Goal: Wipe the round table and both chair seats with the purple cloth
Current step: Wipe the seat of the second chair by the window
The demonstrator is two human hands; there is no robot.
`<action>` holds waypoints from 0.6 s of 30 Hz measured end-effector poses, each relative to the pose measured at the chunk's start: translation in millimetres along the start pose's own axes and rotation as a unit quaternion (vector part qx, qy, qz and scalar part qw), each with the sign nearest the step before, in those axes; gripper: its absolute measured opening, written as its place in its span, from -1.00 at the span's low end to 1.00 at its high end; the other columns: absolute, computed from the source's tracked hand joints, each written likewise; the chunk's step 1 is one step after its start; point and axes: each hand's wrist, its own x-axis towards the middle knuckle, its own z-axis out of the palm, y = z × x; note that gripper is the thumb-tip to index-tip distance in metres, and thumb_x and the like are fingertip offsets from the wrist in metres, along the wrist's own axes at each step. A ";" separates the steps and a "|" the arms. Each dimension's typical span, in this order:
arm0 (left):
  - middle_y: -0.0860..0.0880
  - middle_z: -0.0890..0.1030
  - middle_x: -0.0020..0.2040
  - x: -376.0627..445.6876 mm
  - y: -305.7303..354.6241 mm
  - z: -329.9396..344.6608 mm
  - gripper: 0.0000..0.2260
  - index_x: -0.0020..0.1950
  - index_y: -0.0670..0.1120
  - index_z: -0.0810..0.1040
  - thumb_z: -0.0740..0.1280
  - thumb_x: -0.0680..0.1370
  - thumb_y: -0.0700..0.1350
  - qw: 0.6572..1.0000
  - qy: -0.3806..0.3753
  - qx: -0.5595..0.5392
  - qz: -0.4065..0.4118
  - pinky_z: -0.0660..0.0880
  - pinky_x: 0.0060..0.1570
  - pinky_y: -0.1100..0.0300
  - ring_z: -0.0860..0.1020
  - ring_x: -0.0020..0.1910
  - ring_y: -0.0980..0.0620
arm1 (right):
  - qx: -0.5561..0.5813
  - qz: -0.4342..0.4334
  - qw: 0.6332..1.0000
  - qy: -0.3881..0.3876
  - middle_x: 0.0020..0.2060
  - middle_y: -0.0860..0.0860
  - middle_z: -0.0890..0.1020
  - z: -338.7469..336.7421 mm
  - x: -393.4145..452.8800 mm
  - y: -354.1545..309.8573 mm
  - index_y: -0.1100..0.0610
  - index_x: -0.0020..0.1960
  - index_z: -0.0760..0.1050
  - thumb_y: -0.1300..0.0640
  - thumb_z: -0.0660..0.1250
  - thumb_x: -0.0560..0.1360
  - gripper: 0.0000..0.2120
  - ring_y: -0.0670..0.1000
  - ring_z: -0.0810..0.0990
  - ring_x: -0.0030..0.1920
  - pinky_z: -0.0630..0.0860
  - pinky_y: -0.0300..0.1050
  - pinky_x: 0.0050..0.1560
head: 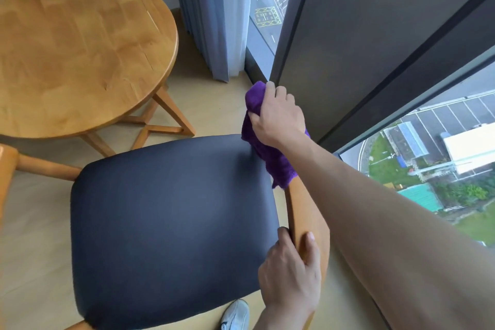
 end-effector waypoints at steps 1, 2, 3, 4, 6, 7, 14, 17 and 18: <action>0.07 0.63 0.09 0.3 0.3 -0.1 -0.61 0.17 0.11 0.32 -0.08 0.62 0.34 1.000 -0.003 -0.003 0.005 0.51 0.05 0.07 0.63 0.09 0.02 | 0.001 -0.011 1.000 0.005 0.41 0.16 0.37 1.0 -6.2 4.6 0.21 0.61 0.05 -0.13 0.18 0.64 -0.30 0.25 0.43 0.30 0.45 0.11 0.11; 0.07 0.63 0.08 0.9 0.1 0.2 -0.59 0.18 0.11 0.33 -0.09 0.62 0.35 1.000 -0.004 -0.005 0.008 0.52 0.05 0.06 0.63 0.08 0.01 | 0.003 -0.022 1.000 0.011 0.47 0.16 0.32 2.3 -14.9 9.8 0.21 0.63 0.01 -0.13 0.16 0.64 -0.29 0.25 0.40 0.34 0.44 0.12 0.17; 0.07 0.63 0.07 1.2 -0.1 0.4 -0.59 0.17 0.10 0.33 -0.09 0.62 0.35 1.000 -0.004 -0.004 0.012 0.53 0.05 0.06 0.63 0.07 0.01 | 0.005 -0.032 0.999 0.018 0.53 0.17 0.25 4.1 -25.8 14.8 0.22 0.65 -0.02 -0.12 0.15 0.65 -0.28 0.25 0.36 0.40 0.43 0.12 0.26; 0.07 0.63 0.05 0.7 -0.3 0.5 -0.58 0.16 0.10 0.33 -0.11 0.62 0.35 1.000 -0.004 -0.001 0.014 0.54 0.06 0.06 0.63 0.06 0.01 | 0.009 -0.036 0.999 0.025 0.58 0.19 0.19 5.9 -38.4 19.4 0.22 0.65 -0.04 -0.11 0.14 0.65 -0.27 0.26 0.31 0.46 0.39 0.12 0.35; 0.06 0.64 0.01 -0.9 0.0 -0.3 -0.54 0.15 0.10 0.35 -0.14 0.59 0.37 1.000 0.003 -0.011 0.020 0.51 0.03 0.05 0.62 0.05 -0.01 | 0.024 -0.033 0.999 0.028 0.63 0.22 0.09 9.1 -65.7 28.8 0.21 0.66 -0.05 -0.11 0.12 0.65 -0.27 0.27 0.20 0.55 0.28 0.15 0.49; 0.05 0.65 -0.01 -2.0 -0.4 -1.4 -0.51 0.16 0.11 0.37 -0.14 0.56 0.39 1.000 0.007 -0.026 0.015 0.48 0.01 0.04 0.62 0.05 -0.04 | 0.032 -0.031 0.999 0.025 0.63 0.23 0.06 10.9 -79.4 33.8 0.21 0.66 -0.06 -0.11 0.11 0.65 -0.27 0.27 0.15 0.58 0.23 0.16 0.54; -0.02 0.68 -0.04 29.9 -27.5 -36.6 -0.65 0.13 0.11 0.61 0.36 0.37 0.09 0.797 -0.191 -0.559 -0.127 0.48 -0.25 0.14 0.61 -0.16 -0.04 | 0.113 0.034 0.993 0.009 0.67 0.11 -0.04 20.7 -140.4 44.8 0.14 0.68 -0.10 -0.10 0.04 0.66 -0.30 0.12 -0.06 0.66 -0.03 0.03 0.63; -0.11 0.68 -0.03 66.2 -37.5 -59.4 -0.75 0.07 0.02 0.59 0.25 0.43 -0.05 0.635 -0.171 -0.724 -0.208 0.53 -0.17 0.14 0.64 -0.14 -0.07 | 0.157 0.081 0.984 0.016 0.68 0.05 -0.04 18.5 -151.6 33.8 0.10 0.68 -0.05 -0.02 0.11 0.68 -0.35 0.06 -0.08 0.66 -0.07 0.03 0.63; -0.16 0.67 0.04 77.1 -41.1 -67.6 -0.82 0.04 -0.01 0.55 0.27 0.47 -0.04 0.607 -0.172 -0.743 -0.225 0.52 -0.09 0.08 0.65 -0.06 -0.12 | 0.175 0.096 0.980 0.021 0.68 0.04 -0.02 17.0 -155.7 28.2 0.10 0.68 -0.02 -0.03 0.10 0.67 -0.36 0.04 -0.07 0.66 -0.08 0.01 0.63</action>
